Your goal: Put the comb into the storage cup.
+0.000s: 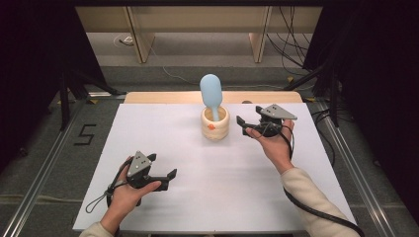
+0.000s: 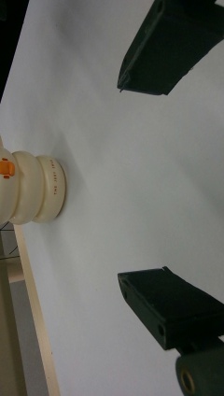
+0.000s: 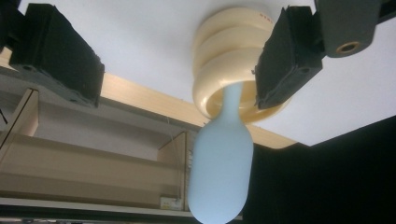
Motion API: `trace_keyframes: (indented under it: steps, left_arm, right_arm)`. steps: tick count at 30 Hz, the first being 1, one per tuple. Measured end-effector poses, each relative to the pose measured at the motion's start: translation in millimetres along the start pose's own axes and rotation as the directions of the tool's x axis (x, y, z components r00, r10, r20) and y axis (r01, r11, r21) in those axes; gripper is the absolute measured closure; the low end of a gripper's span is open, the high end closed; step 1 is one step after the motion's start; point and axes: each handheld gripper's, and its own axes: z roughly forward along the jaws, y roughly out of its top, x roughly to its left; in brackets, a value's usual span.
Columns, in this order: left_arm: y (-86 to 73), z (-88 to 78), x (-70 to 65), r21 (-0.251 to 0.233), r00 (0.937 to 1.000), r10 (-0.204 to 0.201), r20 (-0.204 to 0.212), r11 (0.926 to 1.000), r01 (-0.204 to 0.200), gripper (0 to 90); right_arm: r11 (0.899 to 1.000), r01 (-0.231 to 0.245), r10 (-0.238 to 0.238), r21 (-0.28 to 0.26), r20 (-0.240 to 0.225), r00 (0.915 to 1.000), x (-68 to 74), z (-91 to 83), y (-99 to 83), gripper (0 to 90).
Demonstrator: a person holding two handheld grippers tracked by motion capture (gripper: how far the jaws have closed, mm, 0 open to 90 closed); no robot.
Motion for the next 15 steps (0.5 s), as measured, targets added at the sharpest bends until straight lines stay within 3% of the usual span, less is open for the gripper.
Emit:
trace_keyframes:
  steps: [15]
  left_arm:
    - [0.3,-0.3,0.0,-0.001,1.0,0.001,-0.001,1.0,-0.001,6.7]
  right_arm:
    - [1.0,0.008,-0.008,0.007,-0.004,1.0,-5.5,-21.5,-6.2,16.7]
